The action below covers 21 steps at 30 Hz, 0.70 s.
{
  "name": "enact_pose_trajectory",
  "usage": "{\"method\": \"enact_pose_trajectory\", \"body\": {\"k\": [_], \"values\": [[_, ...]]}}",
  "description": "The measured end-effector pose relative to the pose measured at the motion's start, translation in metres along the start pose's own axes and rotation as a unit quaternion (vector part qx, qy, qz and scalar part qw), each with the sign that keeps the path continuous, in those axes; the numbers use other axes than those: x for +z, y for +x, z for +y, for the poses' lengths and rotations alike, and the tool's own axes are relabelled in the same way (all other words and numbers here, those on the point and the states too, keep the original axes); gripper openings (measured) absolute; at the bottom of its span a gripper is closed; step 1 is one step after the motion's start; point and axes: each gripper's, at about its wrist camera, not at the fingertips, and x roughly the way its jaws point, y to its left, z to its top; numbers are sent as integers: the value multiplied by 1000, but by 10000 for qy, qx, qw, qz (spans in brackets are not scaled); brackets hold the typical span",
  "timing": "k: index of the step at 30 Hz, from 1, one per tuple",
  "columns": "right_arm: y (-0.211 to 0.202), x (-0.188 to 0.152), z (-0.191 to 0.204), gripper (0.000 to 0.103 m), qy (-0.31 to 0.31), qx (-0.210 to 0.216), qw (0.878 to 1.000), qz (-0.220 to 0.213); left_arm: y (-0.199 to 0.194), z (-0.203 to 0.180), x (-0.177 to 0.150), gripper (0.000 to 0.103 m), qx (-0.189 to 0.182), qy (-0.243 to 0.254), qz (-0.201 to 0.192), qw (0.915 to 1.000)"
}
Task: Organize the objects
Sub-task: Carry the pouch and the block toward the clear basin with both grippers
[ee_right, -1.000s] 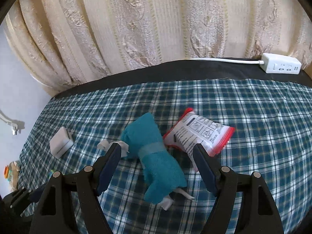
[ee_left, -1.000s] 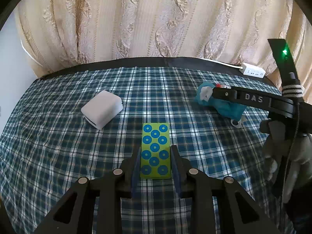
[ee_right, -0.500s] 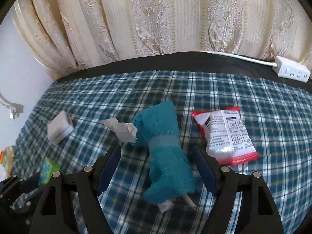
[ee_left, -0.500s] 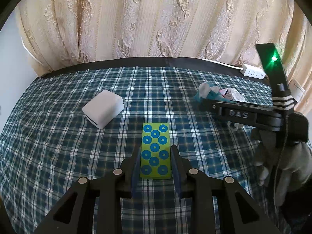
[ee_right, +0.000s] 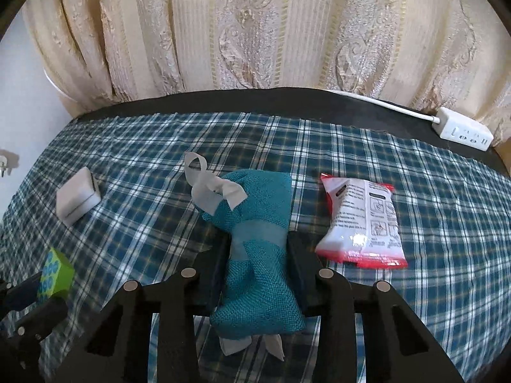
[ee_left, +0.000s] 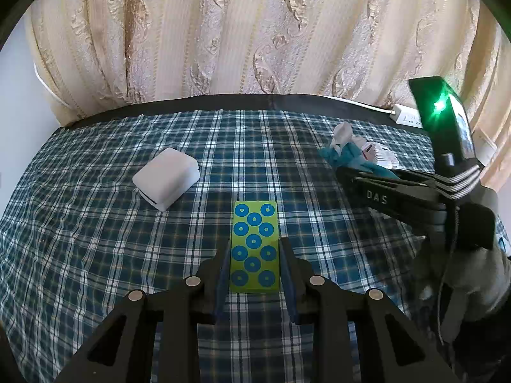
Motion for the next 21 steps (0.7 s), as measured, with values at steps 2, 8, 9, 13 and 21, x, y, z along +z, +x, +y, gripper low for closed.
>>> {"method": "enact_pose_trajectory", "body": {"k": [2, 8, 9, 13, 21], "values": [[-7, -2, 1, 37, 22, 44, 10000, -44, -1, -1, 0, 31, -10, -3, -6, 10000], [-33, -15, 4, 37, 67, 122, 9998, -160, -5, -4, -1, 31, -49, 24, -46, 10000], [-36, -17, 4, 37, 86, 130, 9997, -171, -6, -5, -1, 31, -52, 30, -51, 10000], [-55, -29, 2, 37, 210, 191, 9993, -251, -8, -9, -2, 31, -74, 58, -72, 9999], [-90, -52, -10, 37, 549, 259, 9975, -368, -14, -13, -3, 31, -231, 95, -113, 9996]]}}
